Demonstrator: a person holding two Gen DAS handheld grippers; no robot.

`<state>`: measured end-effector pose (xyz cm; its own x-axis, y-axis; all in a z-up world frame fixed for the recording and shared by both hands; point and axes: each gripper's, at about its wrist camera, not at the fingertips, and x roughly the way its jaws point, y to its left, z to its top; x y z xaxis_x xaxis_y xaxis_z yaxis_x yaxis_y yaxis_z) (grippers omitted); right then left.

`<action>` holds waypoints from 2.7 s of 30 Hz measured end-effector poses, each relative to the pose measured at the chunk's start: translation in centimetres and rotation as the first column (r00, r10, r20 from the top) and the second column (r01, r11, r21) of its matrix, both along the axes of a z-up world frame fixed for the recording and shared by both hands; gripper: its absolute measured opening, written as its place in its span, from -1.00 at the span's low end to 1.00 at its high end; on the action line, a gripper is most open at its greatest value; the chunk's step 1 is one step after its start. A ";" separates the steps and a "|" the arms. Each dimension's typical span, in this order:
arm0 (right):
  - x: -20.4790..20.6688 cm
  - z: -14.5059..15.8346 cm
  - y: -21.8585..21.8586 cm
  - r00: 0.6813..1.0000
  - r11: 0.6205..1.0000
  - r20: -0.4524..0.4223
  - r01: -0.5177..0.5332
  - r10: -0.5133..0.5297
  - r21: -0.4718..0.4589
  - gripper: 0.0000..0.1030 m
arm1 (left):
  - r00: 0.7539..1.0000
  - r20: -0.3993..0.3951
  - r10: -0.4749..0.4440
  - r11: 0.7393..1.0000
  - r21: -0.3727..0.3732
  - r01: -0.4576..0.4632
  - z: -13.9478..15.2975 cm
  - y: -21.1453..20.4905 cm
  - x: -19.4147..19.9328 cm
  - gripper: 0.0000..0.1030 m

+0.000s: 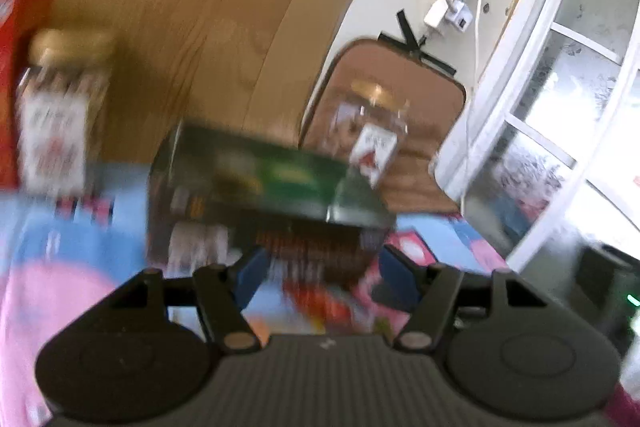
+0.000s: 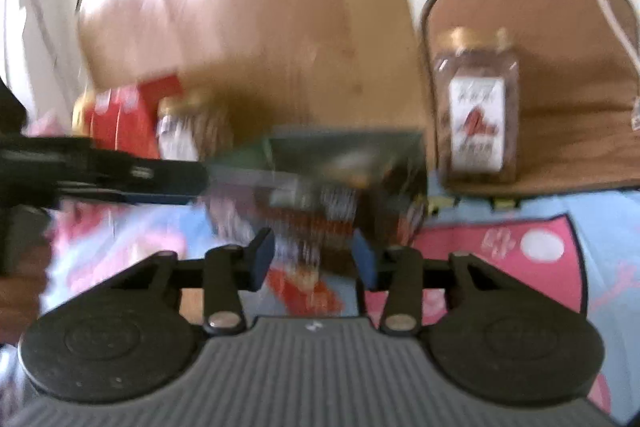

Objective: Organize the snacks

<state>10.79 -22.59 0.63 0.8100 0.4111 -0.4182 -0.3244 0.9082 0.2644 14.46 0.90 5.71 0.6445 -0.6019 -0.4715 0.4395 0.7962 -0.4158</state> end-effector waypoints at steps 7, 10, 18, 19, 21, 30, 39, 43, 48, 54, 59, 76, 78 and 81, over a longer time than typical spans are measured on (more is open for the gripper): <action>2.4 -2.1 3.1 0.992 0.981 -0.100 -0.097 0.081 -0.168 -0.36 | 0.994 -0.110 0.023 0.999 -0.029 -0.026 -3.2 3.2 -4.9 0.24; 2.3 -2.1 3.2 0.994 0.985 -0.087 -0.079 0.067 -0.150 -0.74 | 0.992 -0.121 0.040 0.999 -0.029 -0.044 -3.3 4.1 -5.9 0.24; -5.7 1.9 3.7 0.985 0.988 0.099 -0.132 0.140 -0.081 -0.82 | 0.993 -0.103 0.051 0.994 -0.095 -0.061 -2.6 6.6 -9.0 0.24; -6.6 1.7 4.5 0.979 0.981 0.101 -0.166 0.176 -0.102 -0.82 | 0.993 -0.104 0.048 0.993 -0.106 -0.059 -2.6 6.9 -9.4 0.25; -8.8 0.8 6.5 0.960 0.955 0.100 -0.244 0.263 -0.168 -0.82 | 0.993 -0.111 0.044 0.992 -0.113 -0.057 -2.8 7.4 -10.1 0.25; -12.7 -1.2 9.0 0.941 0.912 0.092 -0.287 0.325 -0.295 0.21 | 0.991 -0.130 0.032 0.996 -0.079 -0.043 -3.6 7.2 -11.2 0.21; -10.9 -1.8 7.8 0.961 0.955 -0.036 -0.278 0.275 -0.106 0.20 | 0.987 -0.159 -0.021 0.999 -0.037 0.015 -4.1 4.3 -9.2 0.13; -10.9 -2.2 8.4 0.943 0.942 -0.080 -0.328 0.322 -0.076 -0.60 | 0.980 -0.194 -0.042 0.999 -0.017 0.039 -5.4 3.3 -9.3 -0.30; -11.2 -2.0 7.8 0.948 0.948 -0.042 -0.316 0.315 -0.042 -0.67 | 0.988 -0.149 -0.045 0.999 -0.017 0.043 -4.2 3.3 -9.6 -0.31; -9.5 1.1 6.6 0.963 0.966 0.089 -0.257 0.256 0.004 -0.68 | 0.998 0.015 -0.055 0.998 0.029 0.055 1.0 2.2 -7.6 -0.33; -4.0 3.1 6.0 0.979 0.986 0.128 -0.165 0.159 0.035 -0.68 | 0.992 0.120 -0.042 0.995 0.093 0.031 3.8 0.1 -2.3 -0.33; 4.4 1.9 1.0 0.996 0.986 -0.020 0.085 -0.083 0.144 -0.27 | 0.998 0.050 0.046 0.998 0.044 -0.048 2.4 -0.9 6.6 -0.16; 1.7 1.8 -0.3 0.996 0.977 0.016 0.082 -0.087 0.198 -0.26 | 0.998 0.046 0.040 0.999 0.028 -0.042 2.0 0.5 4.5 -0.15; -0.7 1.4 -0.8 0.999 0.959 -0.021 0.054 -0.050 0.277 -0.17 | 0.999 0.008 0.043 0.999 0.017 -0.043 0.6 2.4 1.7 -0.15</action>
<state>10.06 -23.35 2.04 0.8284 0.4698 -0.3051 -0.2733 0.8144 0.5120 16.14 3.25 6.28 0.6729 -0.5658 -0.4765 0.4078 0.8212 -0.3992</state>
